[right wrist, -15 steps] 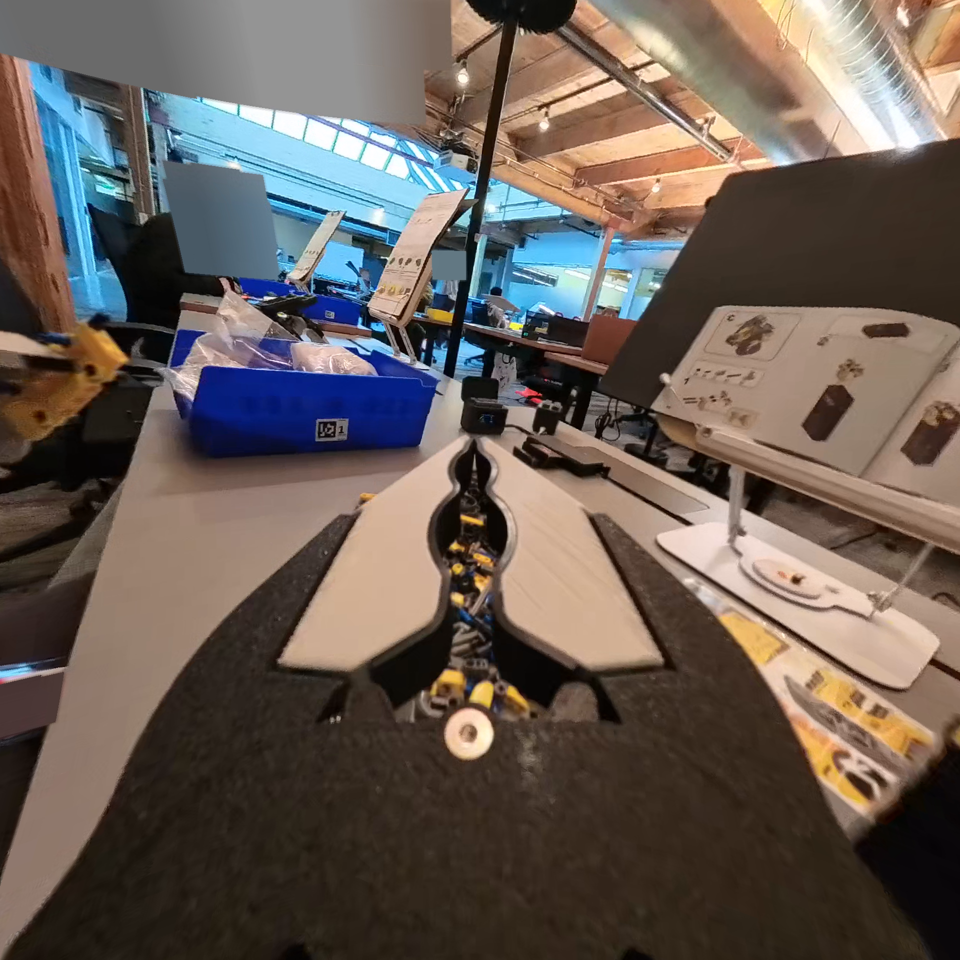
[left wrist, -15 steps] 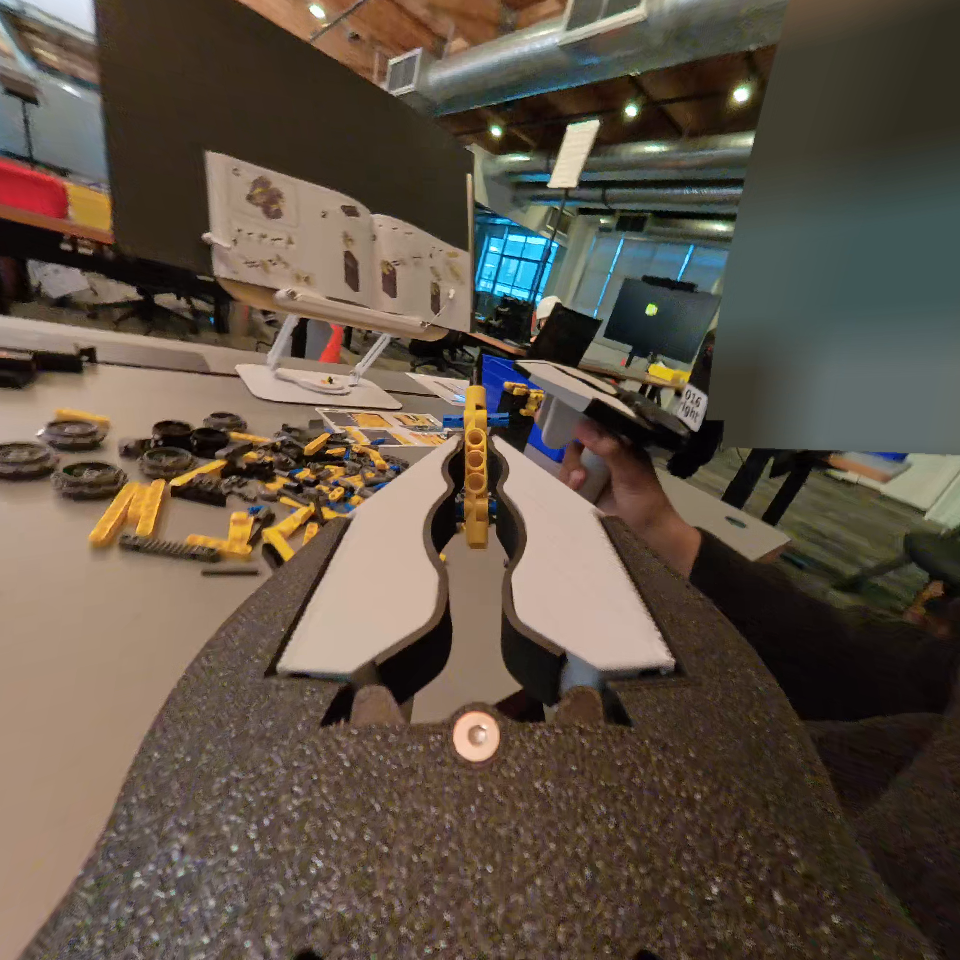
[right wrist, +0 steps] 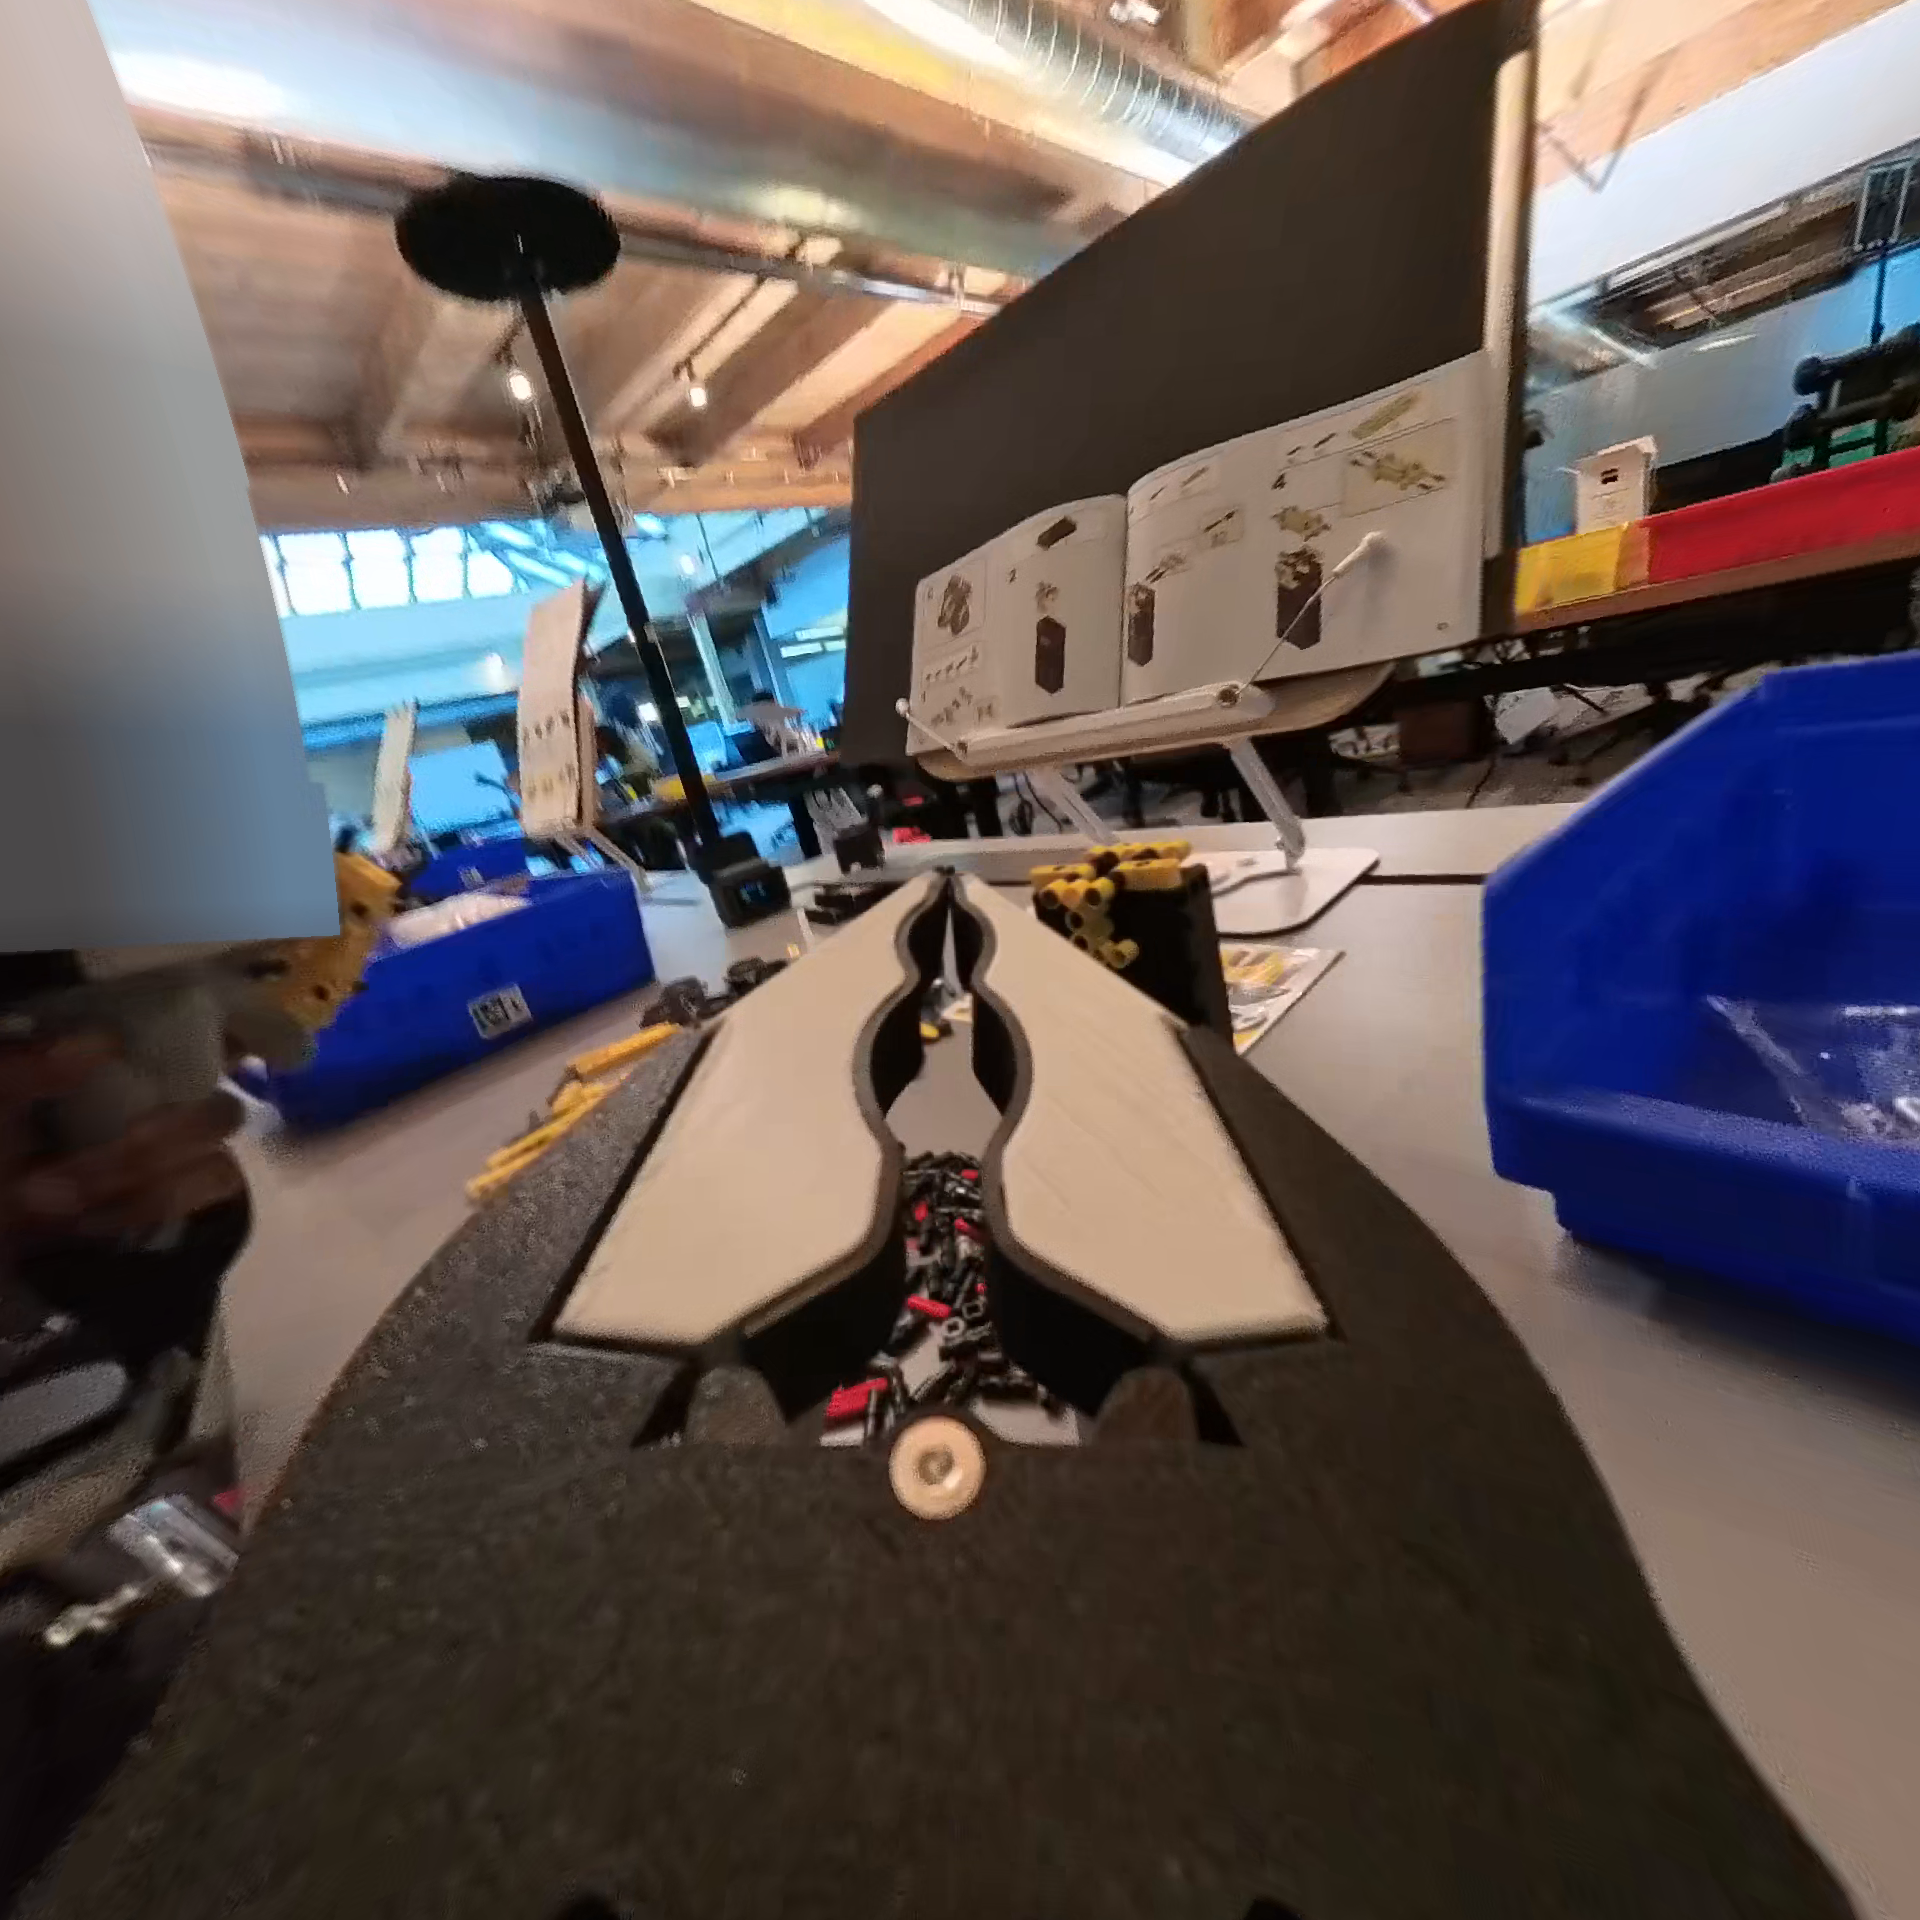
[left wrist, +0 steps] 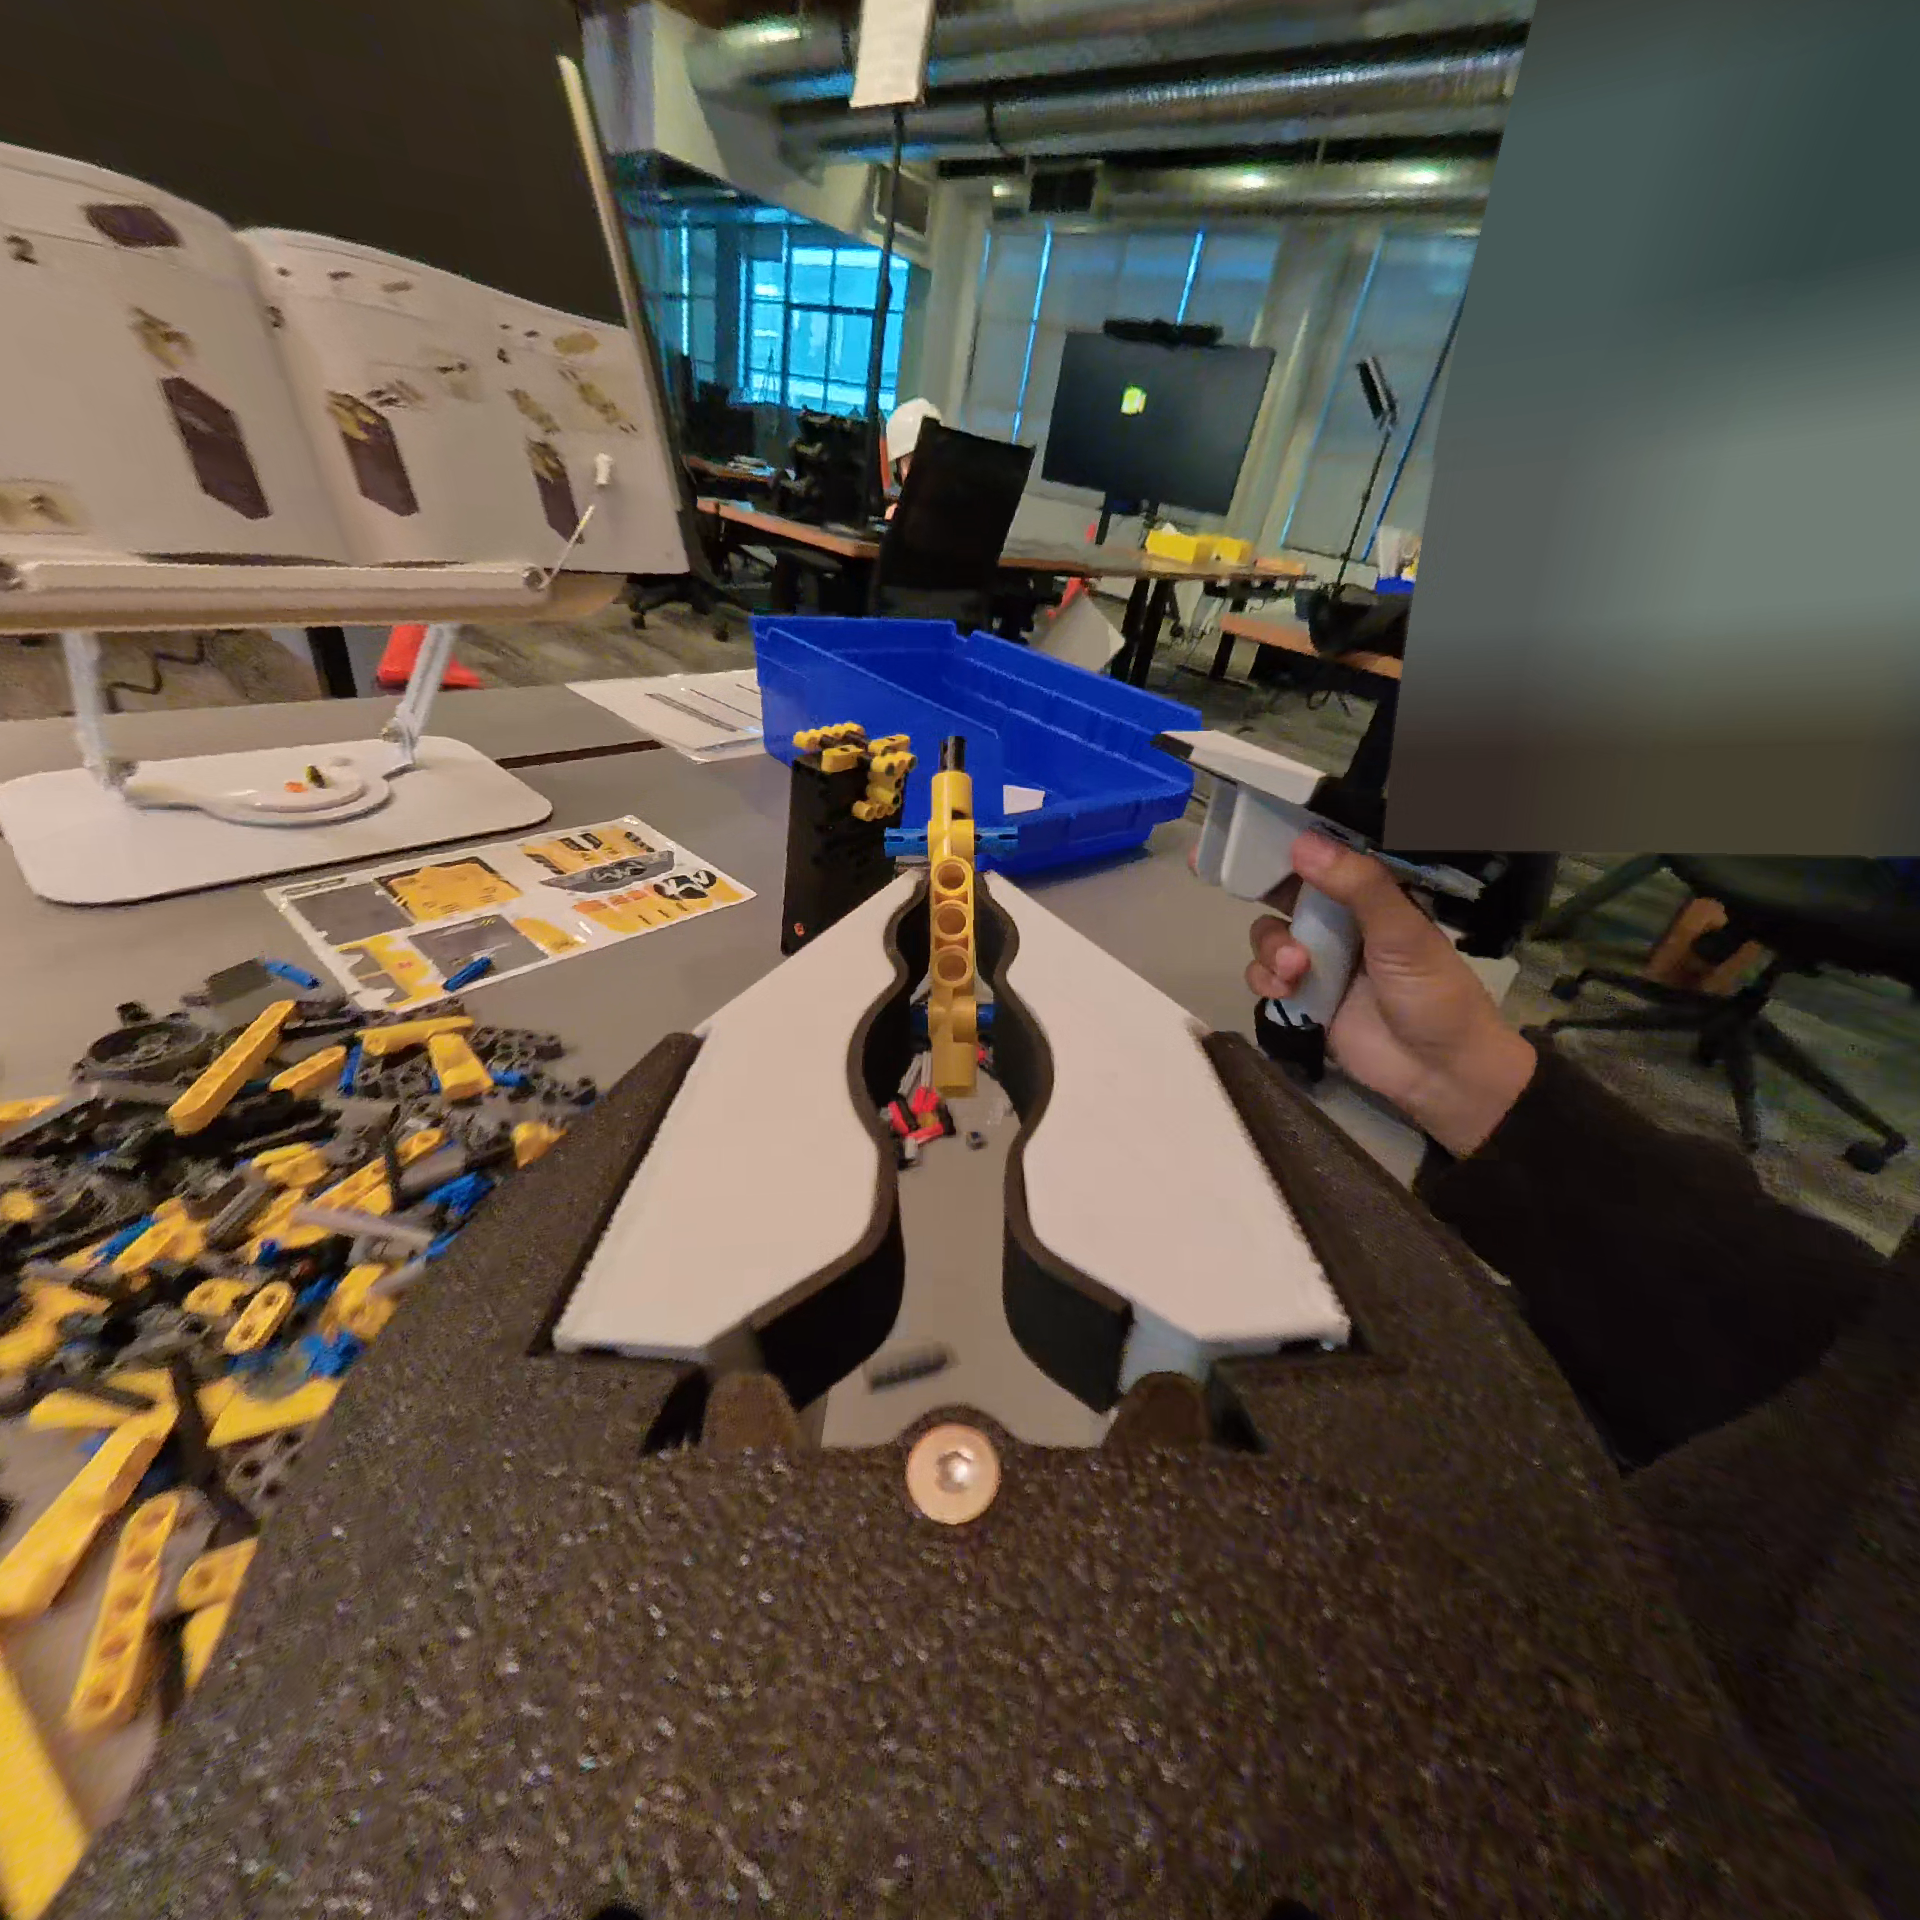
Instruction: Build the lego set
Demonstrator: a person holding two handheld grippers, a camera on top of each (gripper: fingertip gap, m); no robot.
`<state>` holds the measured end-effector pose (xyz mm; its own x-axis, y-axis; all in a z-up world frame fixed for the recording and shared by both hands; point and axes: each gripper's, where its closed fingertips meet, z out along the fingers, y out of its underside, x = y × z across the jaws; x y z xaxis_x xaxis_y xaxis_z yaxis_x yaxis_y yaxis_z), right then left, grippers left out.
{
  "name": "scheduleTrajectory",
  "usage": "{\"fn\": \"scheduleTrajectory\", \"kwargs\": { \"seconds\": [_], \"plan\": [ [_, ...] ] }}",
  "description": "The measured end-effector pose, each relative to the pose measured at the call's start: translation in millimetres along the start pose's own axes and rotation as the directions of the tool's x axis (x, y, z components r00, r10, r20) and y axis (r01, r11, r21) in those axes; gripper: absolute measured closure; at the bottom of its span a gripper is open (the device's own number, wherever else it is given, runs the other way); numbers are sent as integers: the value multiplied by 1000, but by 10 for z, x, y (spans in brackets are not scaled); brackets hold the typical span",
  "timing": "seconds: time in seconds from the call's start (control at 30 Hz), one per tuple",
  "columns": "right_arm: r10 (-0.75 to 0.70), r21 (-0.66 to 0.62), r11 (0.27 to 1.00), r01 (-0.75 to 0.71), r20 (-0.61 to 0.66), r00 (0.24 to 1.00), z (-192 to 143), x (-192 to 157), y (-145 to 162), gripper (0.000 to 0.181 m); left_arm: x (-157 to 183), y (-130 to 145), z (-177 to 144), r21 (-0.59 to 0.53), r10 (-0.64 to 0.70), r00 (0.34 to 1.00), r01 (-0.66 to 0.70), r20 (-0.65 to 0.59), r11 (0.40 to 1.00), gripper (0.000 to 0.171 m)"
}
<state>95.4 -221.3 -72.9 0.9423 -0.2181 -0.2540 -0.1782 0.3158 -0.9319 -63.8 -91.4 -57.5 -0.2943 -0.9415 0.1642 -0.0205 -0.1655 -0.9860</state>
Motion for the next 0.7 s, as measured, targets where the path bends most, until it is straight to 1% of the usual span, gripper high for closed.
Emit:
{"fn": "scheduleTrajectory", "kwargs": {
  "seconds": [0.07,0.17,0.23,0.33,0.4,0.5,0.57,0.63,0.7],
  "plan": [
    [45,31,998,-45,4,999,-42,74,-38,181,36,4,210,-4,-13,1000,13,6,1000,165],
    [75,59,995,-75,9,997,-32,164,-55,181,62,62,490,-23,-29,999,29,33,999,165],
    [114,49,992,-116,46,992,20,169,-43,181,72,93,643,-38,-16,999,18,50,999,165],
    [190,1,982,-191,105,976,101,128,23,181,89,50,810,-35,-22,998,24,52,999,165],
    [223,-23,975,-222,158,962,118,38,55,181,76,-1,859,-27,-23,998,24,50,999,165],
    [192,-40,981,-188,195,962,83,-79,82,180,0,-54,870,-32,6,999,-4,46,999,165],
    [149,-45,989,-143,193,970,33,-151,104,179,-66,-96,856,-27,10,999,-9,31,1000,165],
    [119,-42,993,-113,173,978,-27,-200,125,172,-134,-124,828,-20,-3,1000,3,7,1000,165],
    [104,-11,995,-103,149,983,-95,-237,97,162,-208,-122,783,-19,-25,999,25,-24,1000,165]
  ]
}}
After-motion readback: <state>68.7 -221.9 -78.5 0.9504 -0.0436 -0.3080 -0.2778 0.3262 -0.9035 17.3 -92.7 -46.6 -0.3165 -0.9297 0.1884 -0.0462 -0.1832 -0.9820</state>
